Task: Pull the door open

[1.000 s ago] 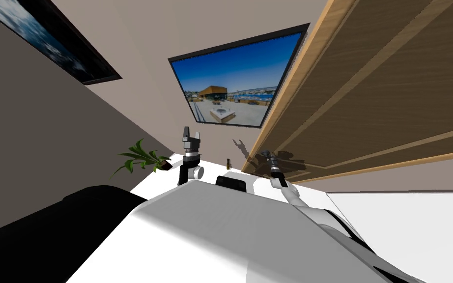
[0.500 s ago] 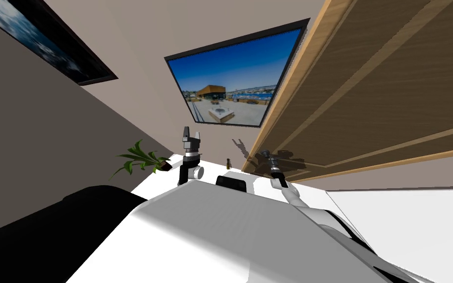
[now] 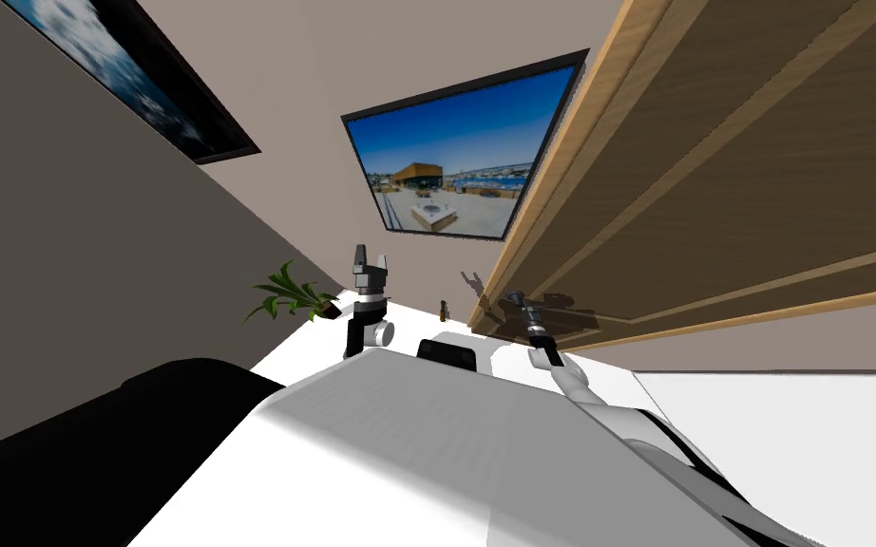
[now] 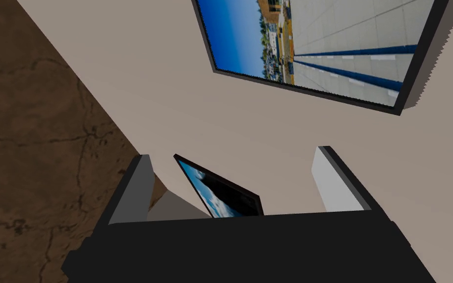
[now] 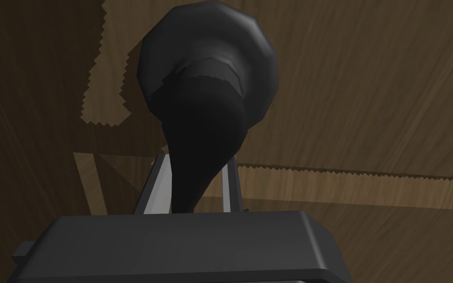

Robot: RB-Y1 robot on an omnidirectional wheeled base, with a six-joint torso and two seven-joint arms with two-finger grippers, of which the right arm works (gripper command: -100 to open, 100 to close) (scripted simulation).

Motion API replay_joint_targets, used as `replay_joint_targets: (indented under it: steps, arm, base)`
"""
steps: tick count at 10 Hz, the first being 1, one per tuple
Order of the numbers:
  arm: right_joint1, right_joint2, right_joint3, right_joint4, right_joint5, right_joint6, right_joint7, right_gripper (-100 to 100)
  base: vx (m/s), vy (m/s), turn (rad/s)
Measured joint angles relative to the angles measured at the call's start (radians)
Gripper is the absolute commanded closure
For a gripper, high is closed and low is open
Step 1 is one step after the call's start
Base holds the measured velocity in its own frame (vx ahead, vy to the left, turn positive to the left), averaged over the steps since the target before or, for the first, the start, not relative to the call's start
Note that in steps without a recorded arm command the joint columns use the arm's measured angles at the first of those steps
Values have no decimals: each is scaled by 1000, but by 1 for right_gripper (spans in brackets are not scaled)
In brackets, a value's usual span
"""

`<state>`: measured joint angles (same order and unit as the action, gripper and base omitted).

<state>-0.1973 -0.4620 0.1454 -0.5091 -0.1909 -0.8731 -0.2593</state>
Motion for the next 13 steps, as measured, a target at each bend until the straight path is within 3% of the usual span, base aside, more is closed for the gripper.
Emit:
replay_joint_targets:
  steps: [5,8,11,13]
  arm:
    - [46,-52,55,-14,20,-49,-73,100]
    - [67,-68,70,-30,23,-60,-90,100]
    - [78,-89,94,-7,27,-114,-117,100]
    - [105,-108,109,-27,29,-138,-132,100]
  base:
    - [-170,-73,103]
    - [-123,-49,88]
    - [-167,-82,110]
    - [-148,-57,80]
